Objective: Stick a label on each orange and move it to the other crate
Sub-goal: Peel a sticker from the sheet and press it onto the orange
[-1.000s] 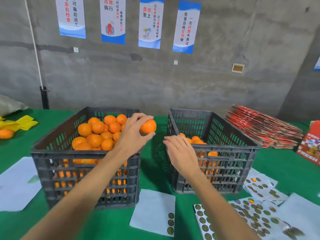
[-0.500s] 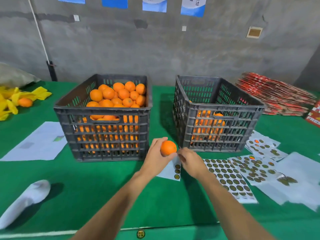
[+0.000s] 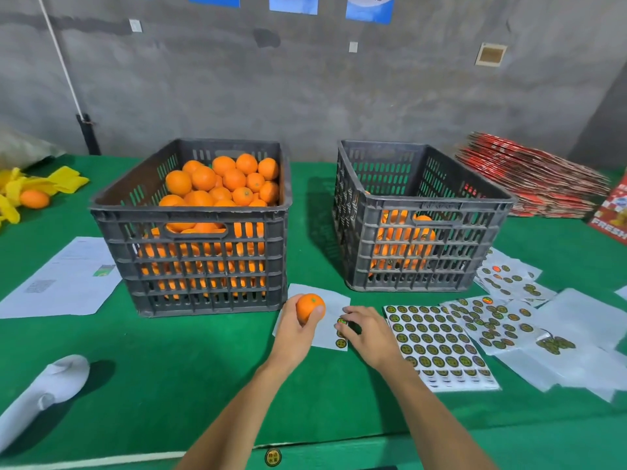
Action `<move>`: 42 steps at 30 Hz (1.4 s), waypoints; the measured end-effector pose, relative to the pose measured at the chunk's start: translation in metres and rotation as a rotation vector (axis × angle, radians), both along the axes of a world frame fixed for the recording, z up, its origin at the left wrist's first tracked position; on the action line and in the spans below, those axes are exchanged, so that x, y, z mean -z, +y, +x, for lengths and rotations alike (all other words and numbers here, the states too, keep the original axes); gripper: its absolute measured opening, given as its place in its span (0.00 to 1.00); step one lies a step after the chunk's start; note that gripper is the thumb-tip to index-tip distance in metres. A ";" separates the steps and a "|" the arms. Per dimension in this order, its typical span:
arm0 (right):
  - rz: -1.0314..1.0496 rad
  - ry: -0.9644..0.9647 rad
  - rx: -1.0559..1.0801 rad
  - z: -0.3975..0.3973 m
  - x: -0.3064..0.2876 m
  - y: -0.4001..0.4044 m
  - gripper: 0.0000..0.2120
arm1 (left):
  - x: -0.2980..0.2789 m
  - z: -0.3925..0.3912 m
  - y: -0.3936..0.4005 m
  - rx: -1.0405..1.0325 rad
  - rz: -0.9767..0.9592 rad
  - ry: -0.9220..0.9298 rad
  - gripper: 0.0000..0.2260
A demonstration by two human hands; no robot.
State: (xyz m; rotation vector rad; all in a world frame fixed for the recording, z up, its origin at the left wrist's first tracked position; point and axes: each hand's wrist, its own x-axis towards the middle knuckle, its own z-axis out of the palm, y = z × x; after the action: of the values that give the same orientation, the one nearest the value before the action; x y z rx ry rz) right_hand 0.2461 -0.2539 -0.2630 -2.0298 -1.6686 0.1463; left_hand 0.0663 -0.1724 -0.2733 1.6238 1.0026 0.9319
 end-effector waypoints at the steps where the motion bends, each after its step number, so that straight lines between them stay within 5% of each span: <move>1: 0.013 -0.022 0.000 0.000 0.000 0.001 0.19 | 0.000 0.000 -0.001 -0.008 0.010 0.006 0.19; 13: 0.335 -0.306 -0.107 -0.013 -0.005 -0.005 0.04 | -0.001 -0.001 -0.003 -0.014 0.003 0.010 0.21; 15: 0.346 -0.215 -0.065 -0.017 -0.009 -0.005 0.03 | -0.001 -0.001 -0.002 -0.010 0.001 0.015 0.20; 19: 0.359 0.419 0.110 -0.030 -0.031 0.008 0.07 | -0.008 0.000 0.002 0.008 -0.018 -0.004 0.15; 22: 0.385 0.652 0.061 -0.042 -0.056 0.020 0.06 | -0.020 0.000 0.007 0.036 -0.102 -0.099 0.21; 32: 0.457 0.781 -0.051 -0.063 -0.090 0.031 0.09 | -0.089 0.012 0.009 0.058 -0.434 -0.605 0.15; 42: 0.566 0.870 -0.106 -0.064 -0.143 0.032 0.11 | -0.152 0.015 0.012 0.125 -0.308 -0.618 0.14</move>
State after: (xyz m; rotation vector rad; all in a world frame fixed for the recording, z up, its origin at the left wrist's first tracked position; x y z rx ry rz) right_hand 0.1826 -0.2219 -0.1203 -1.1832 -1.0799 0.4583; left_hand 0.0814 -0.1599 -0.1218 1.0285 0.5707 1.0443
